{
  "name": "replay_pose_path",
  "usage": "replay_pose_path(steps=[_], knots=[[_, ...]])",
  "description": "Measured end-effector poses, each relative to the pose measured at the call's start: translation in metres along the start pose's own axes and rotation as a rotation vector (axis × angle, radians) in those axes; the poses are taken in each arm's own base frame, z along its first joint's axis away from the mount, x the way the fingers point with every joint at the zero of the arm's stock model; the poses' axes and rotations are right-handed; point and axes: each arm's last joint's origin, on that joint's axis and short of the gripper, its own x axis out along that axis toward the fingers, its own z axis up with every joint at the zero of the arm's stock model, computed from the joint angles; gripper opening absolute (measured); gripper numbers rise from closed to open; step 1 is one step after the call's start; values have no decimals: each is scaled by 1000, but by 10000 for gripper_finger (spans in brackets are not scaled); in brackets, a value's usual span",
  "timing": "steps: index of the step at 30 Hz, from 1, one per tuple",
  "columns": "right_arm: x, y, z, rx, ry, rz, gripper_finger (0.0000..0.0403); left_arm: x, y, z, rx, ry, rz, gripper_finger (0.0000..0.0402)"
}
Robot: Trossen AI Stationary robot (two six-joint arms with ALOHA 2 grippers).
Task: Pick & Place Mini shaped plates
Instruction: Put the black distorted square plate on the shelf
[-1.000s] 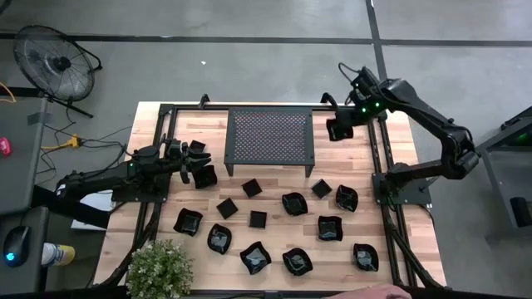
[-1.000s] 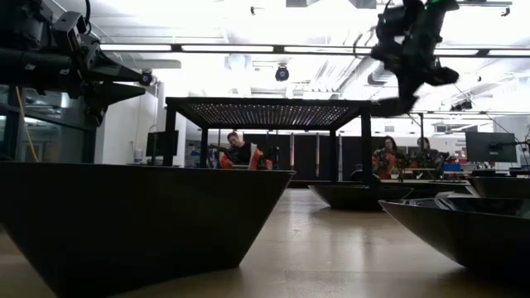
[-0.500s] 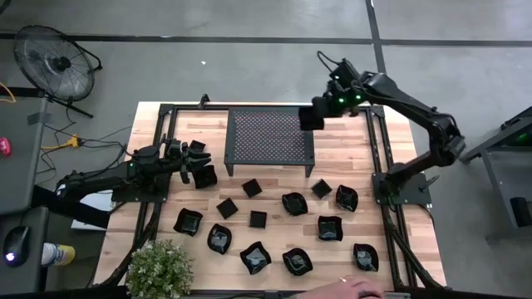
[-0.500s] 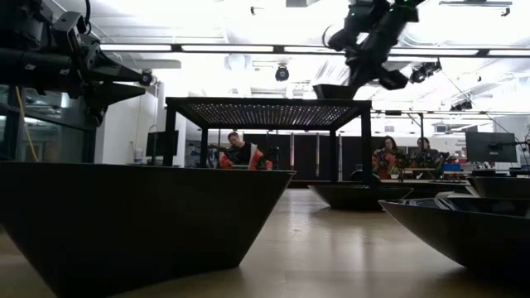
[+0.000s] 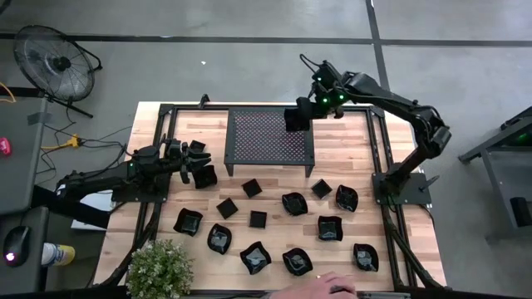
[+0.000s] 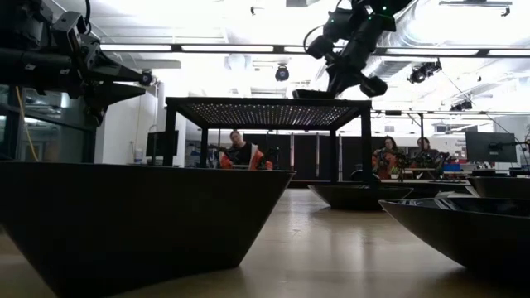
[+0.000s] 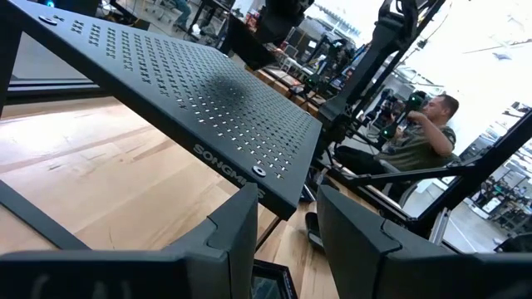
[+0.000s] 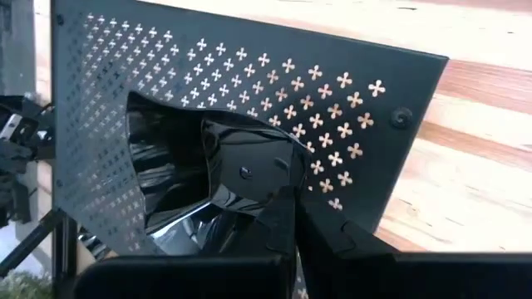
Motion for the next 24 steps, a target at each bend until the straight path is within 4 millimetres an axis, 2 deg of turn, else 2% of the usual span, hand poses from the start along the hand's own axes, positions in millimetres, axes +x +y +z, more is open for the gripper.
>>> replay_pose_path(steps=[5, 20, 24], knots=[[8, -2, 3, 22, 14, -11, 0, 0, 0, 0, 0, 0, 0, 124], [8, -3, 4, 41, -13, -39, 0, 0, 0, 0, 0, 0, 0, 124], [8, -3, 4, 41, -12, -39, 15, 0, 0, 0, 0, 0, 0, 124]])
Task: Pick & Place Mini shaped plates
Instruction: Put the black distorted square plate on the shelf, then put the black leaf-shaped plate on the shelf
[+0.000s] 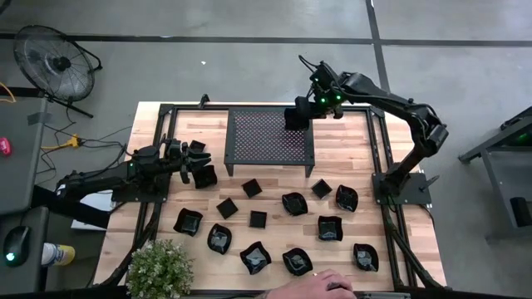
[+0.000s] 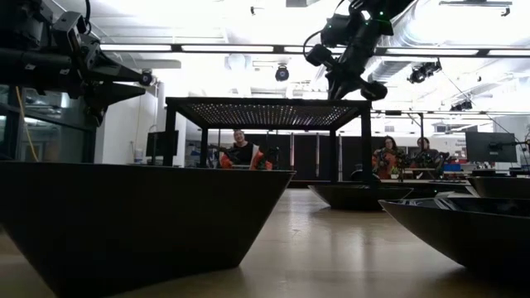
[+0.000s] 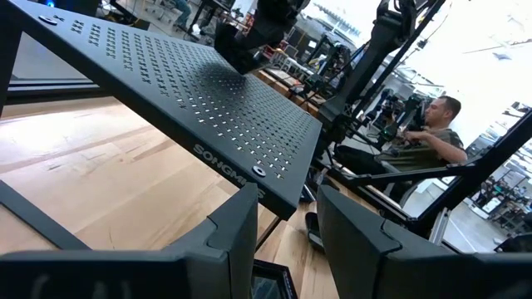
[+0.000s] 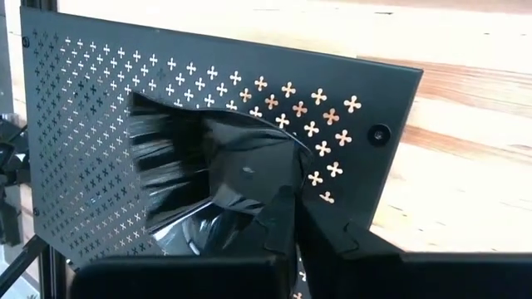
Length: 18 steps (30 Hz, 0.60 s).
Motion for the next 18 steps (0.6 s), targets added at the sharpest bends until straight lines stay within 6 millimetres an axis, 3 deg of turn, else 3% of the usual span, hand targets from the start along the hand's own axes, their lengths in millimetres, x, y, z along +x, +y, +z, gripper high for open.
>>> replay_pose_path(steps=[10, 18], knots=[[-1, 0, 1, -15, 1, 13, 99, 0, 0, 0, 0, 0, 0, 124], [-21, -1, -5, -45, -35, 18, 133, 0, 0, 0, 0, 0, 0, 124]])
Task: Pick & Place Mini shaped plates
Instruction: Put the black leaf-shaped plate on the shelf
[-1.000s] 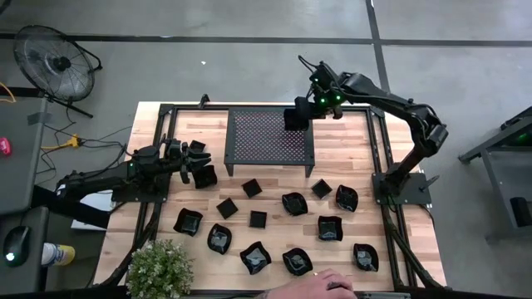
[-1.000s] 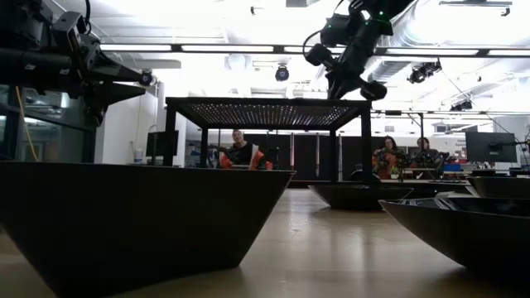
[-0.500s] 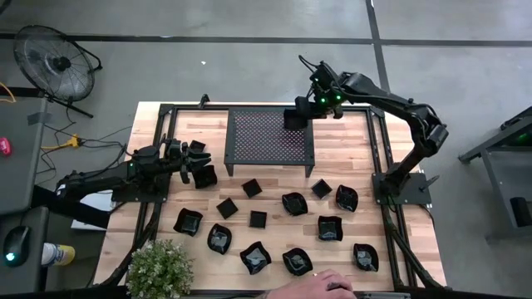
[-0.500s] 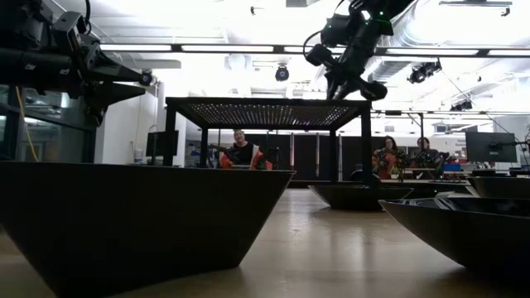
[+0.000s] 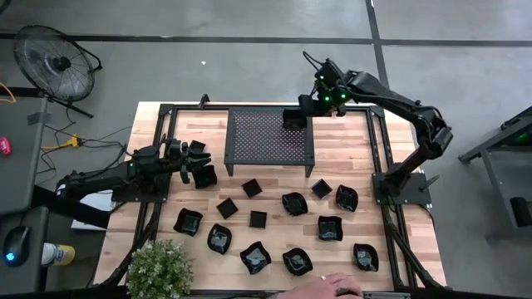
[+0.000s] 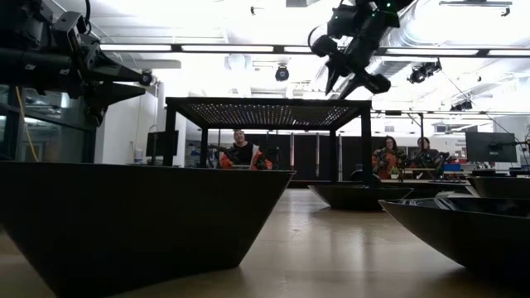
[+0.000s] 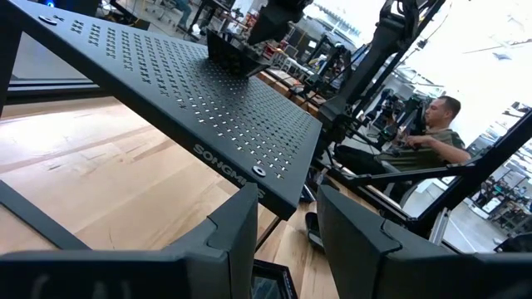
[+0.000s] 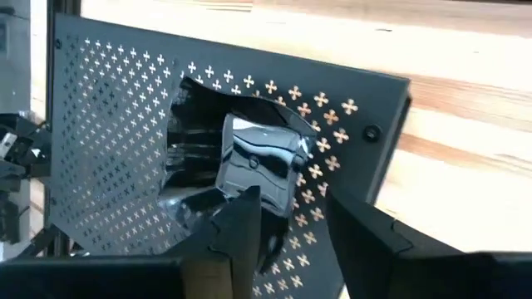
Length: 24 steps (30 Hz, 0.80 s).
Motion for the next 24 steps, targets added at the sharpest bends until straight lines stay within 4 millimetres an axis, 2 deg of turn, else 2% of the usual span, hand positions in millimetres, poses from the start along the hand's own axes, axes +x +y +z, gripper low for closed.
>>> replay_pose_path(steps=[10, 24], knots=[[-34, -1, -35, -92, 58, -95, 135, 0, 0, 0, 0, 0, 0, 124], [-70, -8, -92, -184, 137, -354, 135, 0, 0, 0, 0, 0, 0, 124]])
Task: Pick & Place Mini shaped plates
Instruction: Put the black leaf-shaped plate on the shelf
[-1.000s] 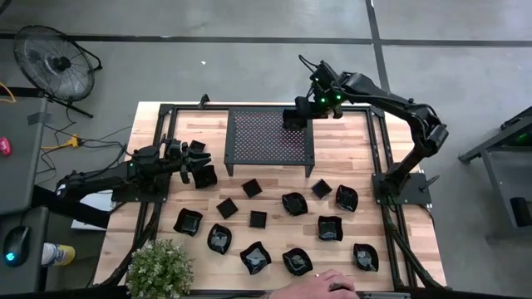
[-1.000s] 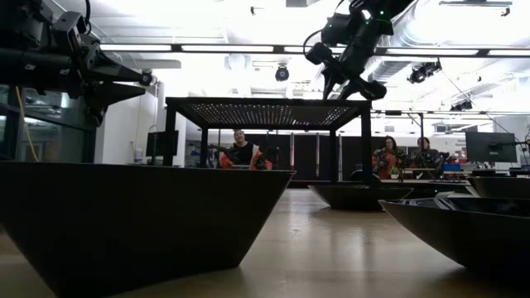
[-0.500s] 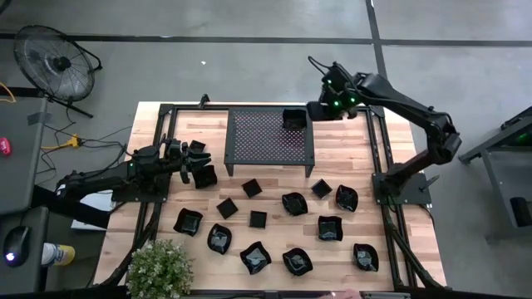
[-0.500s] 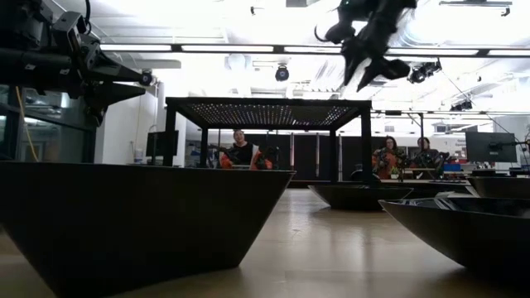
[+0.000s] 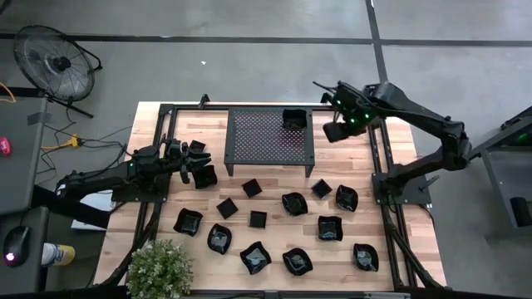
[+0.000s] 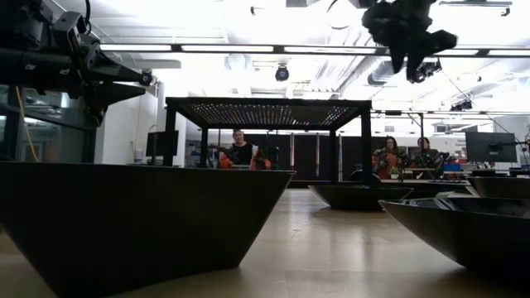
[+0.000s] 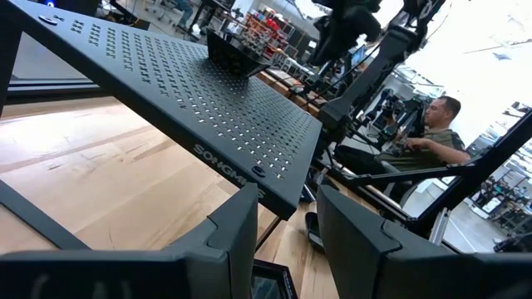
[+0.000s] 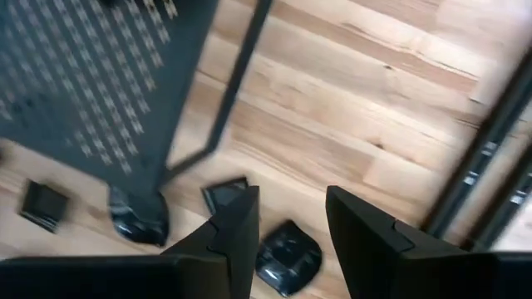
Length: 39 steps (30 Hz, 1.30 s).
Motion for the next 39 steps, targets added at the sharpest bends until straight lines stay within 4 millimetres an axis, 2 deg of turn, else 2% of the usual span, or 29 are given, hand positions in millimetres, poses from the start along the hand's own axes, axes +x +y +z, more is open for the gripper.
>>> replay_pose_path(steps=[6, 18, 33, 39], knots=[[5, -11, -34, -48, -12, -12, 135, 0, 0, 0, 0, 0, 0, 124], [50, -34, -93, -50, 24, 34, 135, 0, 0, 0, 0, 0, 0, 124], [112, -30, -144, 214, 144, 16, 135, 0, 0, 0, 0, 0, 0, 124], [130, -33, -159, 341, 180, -15, 135, 0, 0, 0, 0, 0, 0, 124]])
